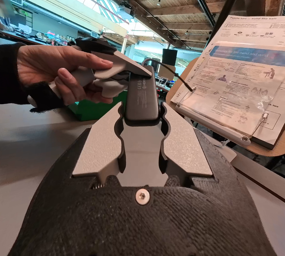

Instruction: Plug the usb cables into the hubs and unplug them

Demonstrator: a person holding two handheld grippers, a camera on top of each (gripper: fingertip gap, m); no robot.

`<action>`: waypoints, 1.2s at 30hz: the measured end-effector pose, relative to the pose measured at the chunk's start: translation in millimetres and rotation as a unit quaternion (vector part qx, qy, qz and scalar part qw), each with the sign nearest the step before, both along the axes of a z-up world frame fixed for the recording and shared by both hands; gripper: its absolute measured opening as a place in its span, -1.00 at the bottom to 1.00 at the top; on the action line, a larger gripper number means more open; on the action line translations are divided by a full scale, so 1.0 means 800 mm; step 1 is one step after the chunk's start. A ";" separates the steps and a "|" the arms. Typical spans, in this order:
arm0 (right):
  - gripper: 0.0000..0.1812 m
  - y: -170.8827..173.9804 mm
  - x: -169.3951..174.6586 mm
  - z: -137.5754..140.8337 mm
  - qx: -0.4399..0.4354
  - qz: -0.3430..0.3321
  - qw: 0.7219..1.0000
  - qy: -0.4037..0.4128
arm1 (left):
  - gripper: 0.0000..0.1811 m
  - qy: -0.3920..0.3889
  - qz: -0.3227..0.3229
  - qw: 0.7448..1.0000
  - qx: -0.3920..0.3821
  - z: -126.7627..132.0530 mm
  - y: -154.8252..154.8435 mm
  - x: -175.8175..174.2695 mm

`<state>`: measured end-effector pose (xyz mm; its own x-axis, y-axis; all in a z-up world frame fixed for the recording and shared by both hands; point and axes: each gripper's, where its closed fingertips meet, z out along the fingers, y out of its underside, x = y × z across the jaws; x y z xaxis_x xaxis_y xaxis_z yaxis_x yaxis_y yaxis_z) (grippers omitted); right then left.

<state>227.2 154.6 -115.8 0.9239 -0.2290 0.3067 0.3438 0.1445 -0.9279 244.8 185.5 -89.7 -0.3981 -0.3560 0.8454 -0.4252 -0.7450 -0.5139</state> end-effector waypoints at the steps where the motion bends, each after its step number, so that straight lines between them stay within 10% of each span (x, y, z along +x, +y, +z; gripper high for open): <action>1: -0.50 0.001 0.000 -0.001 -0.001 0.000 1.000 0.001 | -0.90 0.000 0.005 1.000 0.007 0.000 0.001 0.000; 20: -0.50 0.006 0.001 -0.004 -0.041 -0.039 0.998 -0.036 | -0.88 -0.011 0.015 1.000 -0.007 0.003 0.005 0.003; 29: -0.50 0.000 -0.009 0.008 -0.013 0.001 1.000 0.013 | -0.40 -0.040 0.014 0.991 0.125 -0.005 -0.012 0.003; 36: -0.50 -0.002 -0.007 0.003 0.004 0.009 1.000 0.004 | -0.84 -0.047 -0.006 0.995 0.091 0.000 -0.016 0.000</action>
<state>221.9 152.8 -113.3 0.9306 -0.2138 0.2971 0.3331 0.1582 -0.9295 245.1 172.4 -89.6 -0.4773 -0.4938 0.7269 -0.3780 -0.6313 -0.6771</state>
